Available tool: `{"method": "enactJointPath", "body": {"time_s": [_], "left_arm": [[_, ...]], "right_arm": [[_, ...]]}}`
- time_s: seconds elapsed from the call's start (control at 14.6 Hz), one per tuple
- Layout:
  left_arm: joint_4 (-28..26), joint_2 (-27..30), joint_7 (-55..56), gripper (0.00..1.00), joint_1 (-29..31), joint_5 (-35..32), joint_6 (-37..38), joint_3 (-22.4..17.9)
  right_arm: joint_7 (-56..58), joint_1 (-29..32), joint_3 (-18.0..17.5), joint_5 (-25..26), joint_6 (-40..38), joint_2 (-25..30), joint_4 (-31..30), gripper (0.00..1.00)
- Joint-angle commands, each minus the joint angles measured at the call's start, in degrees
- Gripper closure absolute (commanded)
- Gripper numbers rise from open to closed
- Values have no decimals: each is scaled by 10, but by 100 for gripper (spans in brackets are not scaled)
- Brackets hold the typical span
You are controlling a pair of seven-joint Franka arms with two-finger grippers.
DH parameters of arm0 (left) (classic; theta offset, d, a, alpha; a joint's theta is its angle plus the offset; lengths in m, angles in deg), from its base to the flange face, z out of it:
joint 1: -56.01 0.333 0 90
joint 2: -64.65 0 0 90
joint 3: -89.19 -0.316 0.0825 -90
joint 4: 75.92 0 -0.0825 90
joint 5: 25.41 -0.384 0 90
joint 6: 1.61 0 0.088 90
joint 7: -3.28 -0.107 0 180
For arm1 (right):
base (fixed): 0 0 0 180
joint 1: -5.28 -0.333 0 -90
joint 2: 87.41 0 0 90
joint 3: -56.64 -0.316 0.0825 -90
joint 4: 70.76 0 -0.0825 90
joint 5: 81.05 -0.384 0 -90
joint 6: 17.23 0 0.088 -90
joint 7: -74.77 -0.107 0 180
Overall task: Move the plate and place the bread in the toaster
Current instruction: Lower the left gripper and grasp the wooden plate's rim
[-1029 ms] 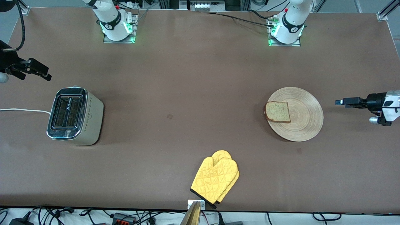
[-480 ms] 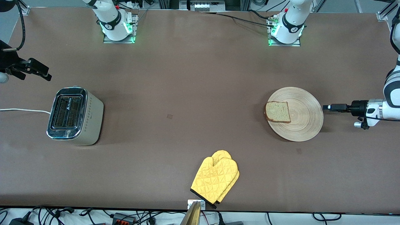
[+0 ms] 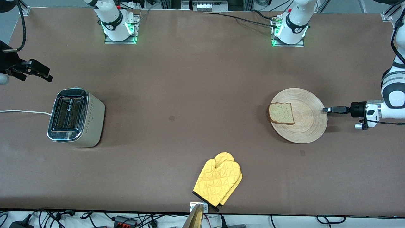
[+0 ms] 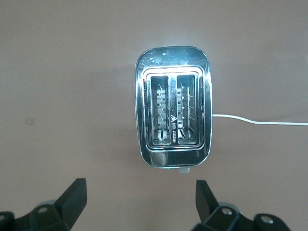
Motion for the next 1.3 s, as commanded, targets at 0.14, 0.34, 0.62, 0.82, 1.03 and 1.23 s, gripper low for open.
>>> {"method": "enactJointPath", "body": {"time_s": [0.14, 0.34, 0.62, 0.82, 1.03, 1.23], "left_arm": [[-6, -7, -11, 13, 6, 29, -4, 9], [-10, -10, -11, 13, 4, 35, -3, 10], [-15, -11, -12, 25, 4, 43, -4, 10], [-15, -10, -12, 38, 2, 43, 1, 10], [-11, -10, -12, 55, 2, 43, 12, 11], [-5, -9, -11, 78, 4, 44, 31, 11]], "right_arm": [[10, 5, -7, 8, 11, 10, -13, 0], [10, 2, -7, 8, 12, 7, -13, 0], [10, 2, -7, 8, 13, 7, -13, 0], [10, 2, -7, 8, 13, 7, -13, 0], [10, 2, -7, 8, 14, 7, -14, 0], [10, 2, -7, 8, 14, 7, -14, 0]]}}
